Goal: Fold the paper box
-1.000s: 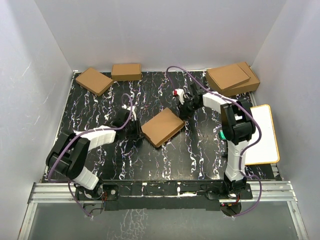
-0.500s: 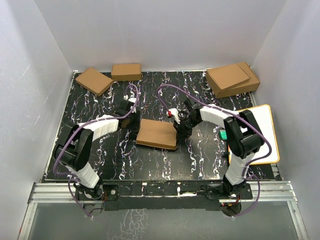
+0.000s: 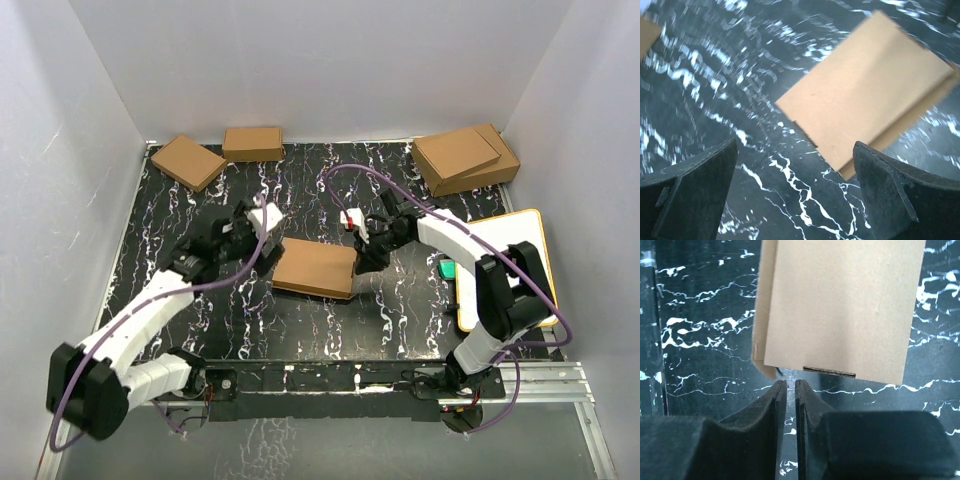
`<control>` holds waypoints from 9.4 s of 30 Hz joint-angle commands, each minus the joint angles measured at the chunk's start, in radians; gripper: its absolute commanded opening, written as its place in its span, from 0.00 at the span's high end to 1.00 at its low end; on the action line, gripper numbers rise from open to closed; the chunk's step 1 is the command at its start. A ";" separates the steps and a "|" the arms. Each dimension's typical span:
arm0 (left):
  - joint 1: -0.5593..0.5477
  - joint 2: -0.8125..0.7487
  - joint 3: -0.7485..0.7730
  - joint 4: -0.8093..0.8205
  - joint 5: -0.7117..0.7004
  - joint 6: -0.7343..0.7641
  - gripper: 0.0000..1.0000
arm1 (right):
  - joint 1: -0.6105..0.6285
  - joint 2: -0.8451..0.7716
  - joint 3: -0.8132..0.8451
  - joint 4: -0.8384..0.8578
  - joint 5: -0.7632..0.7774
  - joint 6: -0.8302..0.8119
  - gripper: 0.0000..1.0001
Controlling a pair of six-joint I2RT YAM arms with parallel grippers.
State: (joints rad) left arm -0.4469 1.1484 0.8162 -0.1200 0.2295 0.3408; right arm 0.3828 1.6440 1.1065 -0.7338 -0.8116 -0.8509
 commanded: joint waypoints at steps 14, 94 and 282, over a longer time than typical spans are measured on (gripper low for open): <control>-0.100 -0.014 -0.215 -0.045 0.413 0.774 0.10 | -0.011 -0.069 -0.126 -0.256 -0.245 -0.810 0.60; -0.151 0.212 -0.358 0.271 0.369 0.850 0.58 | 0.148 -0.147 -0.272 0.071 0.033 -1.082 0.72; -0.153 0.278 -0.333 0.218 0.409 0.890 0.59 | 0.366 0.135 0.133 -0.246 0.285 -1.096 0.92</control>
State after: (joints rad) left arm -0.5892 1.3918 0.4911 0.2096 0.5667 1.2392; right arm 0.7712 1.7851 1.1816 -1.0740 -0.5251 -1.9171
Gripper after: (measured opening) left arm 0.417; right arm 0.087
